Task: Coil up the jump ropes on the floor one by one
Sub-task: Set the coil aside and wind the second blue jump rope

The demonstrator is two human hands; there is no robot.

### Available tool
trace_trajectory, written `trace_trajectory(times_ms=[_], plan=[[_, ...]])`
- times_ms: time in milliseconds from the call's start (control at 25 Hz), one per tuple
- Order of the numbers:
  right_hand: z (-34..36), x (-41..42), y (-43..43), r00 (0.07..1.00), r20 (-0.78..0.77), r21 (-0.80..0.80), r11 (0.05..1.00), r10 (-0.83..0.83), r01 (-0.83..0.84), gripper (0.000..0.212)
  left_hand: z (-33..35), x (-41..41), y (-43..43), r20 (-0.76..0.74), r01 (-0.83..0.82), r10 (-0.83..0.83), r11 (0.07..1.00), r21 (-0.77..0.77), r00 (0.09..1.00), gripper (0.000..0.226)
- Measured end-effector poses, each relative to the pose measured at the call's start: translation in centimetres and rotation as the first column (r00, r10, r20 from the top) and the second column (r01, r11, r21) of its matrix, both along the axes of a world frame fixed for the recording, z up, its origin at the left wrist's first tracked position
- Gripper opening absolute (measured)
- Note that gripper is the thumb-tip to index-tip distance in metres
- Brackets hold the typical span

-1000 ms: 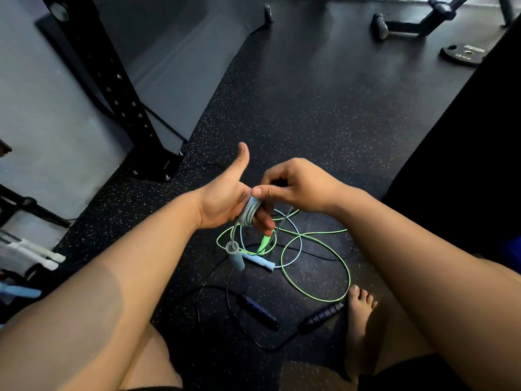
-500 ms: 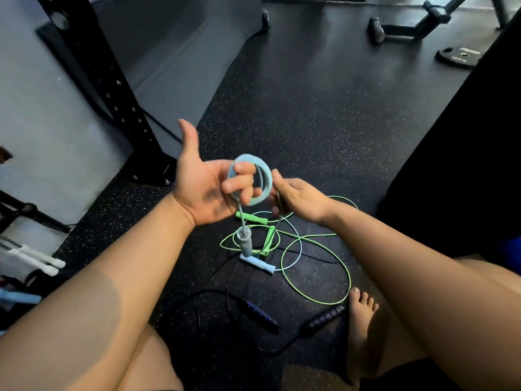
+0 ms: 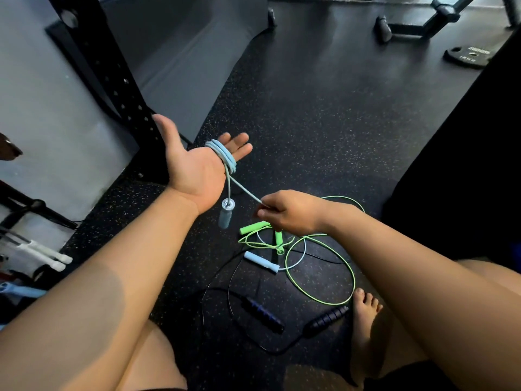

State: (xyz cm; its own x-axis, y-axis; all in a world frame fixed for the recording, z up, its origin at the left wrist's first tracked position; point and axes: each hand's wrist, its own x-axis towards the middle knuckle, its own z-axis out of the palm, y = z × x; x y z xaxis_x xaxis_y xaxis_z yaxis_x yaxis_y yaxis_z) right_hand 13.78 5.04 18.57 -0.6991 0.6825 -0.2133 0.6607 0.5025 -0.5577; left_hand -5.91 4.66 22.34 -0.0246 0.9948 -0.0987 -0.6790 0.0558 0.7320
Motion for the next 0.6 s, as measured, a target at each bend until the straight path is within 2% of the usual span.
trace_trajectory(times_ms=[40, 120, 200, 240, 320, 400, 480, 600], plan=[[0.4, -0.2, -0.3, 1.0, 0.0, 0.035, 0.999, 0.019, -0.019, 0.026, -0.5, 0.2, 0.1, -0.174, -0.001, -0.008, 0.999, -0.051, 0.985, 0.12], [1.2, -0.5, -0.5, 0.999, -0.032, 0.171, 0.985, 0.044, -0.038, 0.025, -1.6, 0.9, 0.1, -0.534, 0.034, -0.109, 0.988, -0.148, 0.839, 0.115], [1.8, -0.4, -0.2, 0.99, -0.127, 0.338, 0.941, 0.053, -0.007, 0.021, -2.4, 1.1, 0.0, -0.7, 0.144, -0.28, 0.958, -0.248, 0.657, 0.117], [1.9, -0.1, 0.1, 0.98, -0.191, 0.371, 0.928, 0.046, 0.029, 0.018, -2.5, 1.1, -0.1, -0.731, 0.219, -0.368, 0.93, -0.296, 0.575, 0.126], [2.1, 0.4, 0.8, 0.945, -0.328, 0.31, 0.944, -0.005, 0.112, 0.01, -2.0, 1.1, -0.4, -0.743, 0.388, -0.517, 0.846, -0.366, 0.426, 0.142], [2.4, 0.9, 1.3, 0.905, -0.419, 0.215, 0.961, -0.067, 0.171, 0.014, -1.3, 1.4, -0.9, -0.682, 0.504, -0.648, 0.737, -0.45, 0.339, 0.144], [2.3, 1.3, 1.7, 0.883, -0.463, 0.163, 0.973, -0.073, 0.166, 0.022, -0.5, 1.7, -1.4, -0.588, 0.566, -0.734, 0.659, -0.495, 0.34, 0.136], [1.4, 1.6, 1.9, 0.883, -0.462, 0.124, 0.98, -0.08, 0.154, 0.034, 0.3, 1.8, -1.5, -0.465, 0.63, -0.768, 0.634, -0.448, 0.442, 0.117]])
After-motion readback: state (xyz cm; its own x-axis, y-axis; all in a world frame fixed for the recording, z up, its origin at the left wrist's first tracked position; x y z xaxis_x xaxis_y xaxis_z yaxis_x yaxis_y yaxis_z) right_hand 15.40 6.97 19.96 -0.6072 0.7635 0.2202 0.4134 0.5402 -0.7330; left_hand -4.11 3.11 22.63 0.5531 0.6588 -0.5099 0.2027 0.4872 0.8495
